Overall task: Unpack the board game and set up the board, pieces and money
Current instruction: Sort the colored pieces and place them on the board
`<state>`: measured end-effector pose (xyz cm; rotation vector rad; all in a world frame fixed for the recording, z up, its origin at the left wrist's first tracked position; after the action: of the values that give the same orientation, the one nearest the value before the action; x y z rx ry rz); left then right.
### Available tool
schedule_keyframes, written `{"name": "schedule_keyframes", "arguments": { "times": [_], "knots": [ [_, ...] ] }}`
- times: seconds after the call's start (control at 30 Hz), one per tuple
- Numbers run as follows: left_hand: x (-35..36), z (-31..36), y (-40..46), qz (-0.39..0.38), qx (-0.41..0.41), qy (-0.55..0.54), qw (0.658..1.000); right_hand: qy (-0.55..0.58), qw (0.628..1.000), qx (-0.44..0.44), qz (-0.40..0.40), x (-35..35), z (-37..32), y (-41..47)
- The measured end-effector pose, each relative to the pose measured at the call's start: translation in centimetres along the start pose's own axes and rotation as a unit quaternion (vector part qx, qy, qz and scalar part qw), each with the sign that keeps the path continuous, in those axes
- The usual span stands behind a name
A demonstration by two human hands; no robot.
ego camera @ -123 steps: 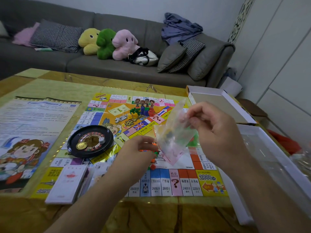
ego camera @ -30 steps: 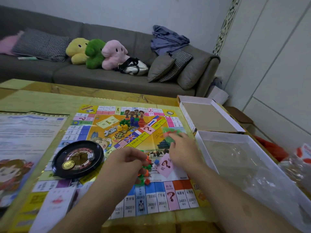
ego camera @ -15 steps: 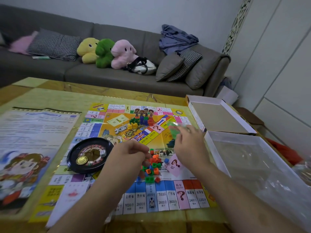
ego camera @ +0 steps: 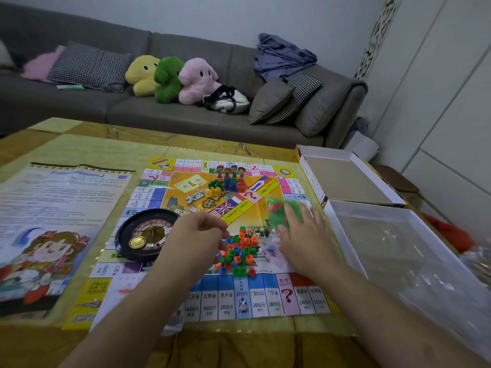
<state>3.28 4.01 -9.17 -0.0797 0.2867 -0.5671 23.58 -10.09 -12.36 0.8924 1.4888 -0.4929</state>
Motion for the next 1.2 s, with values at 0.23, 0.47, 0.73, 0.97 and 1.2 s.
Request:
{"name": "schedule_keyframes", "arguments": {
  "times": [0.23,0.47,0.73,0.97,1.2],
  "knots": [
    [-0.2,0.2,-0.3,0.006,0.01,0.003,1.0,0.102,0.977,-0.184,0.035,-1.3,-4.2,-2.6],
    [0.1,0.2,-0.1,0.0,0.015,0.009,1.0,0.07,0.987,-0.139,0.043,-1.2,-2.1,-1.8],
    [0.4,0.1,0.2,-0.011,0.016,0.015,1.0,0.03,0.989,-0.135,0.059,-2.0,-2.2,-1.8],
    [-0.8,0.0,0.4,0.006,0.015,0.001,1.0,0.07,0.983,-0.167,0.034,-1.1,-3.6,-3.3],
    [2.4,-1.1,-2.2,-0.143,-0.075,-0.088,0.983,0.432,0.899,-0.03,0.07,-5.6,-4.2,-6.7]
  ]
}}
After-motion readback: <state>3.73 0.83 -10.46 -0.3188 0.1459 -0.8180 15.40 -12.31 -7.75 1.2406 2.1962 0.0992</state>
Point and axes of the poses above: each hand's wrist, its own y-axis towards the middle knuckle, its own x-axis out of the palm, z = x × y, the point moved 9 cm from there along y, towards the middle knuckle, and after that the axes turned 10 degrees about z, right-handed, at the moved point
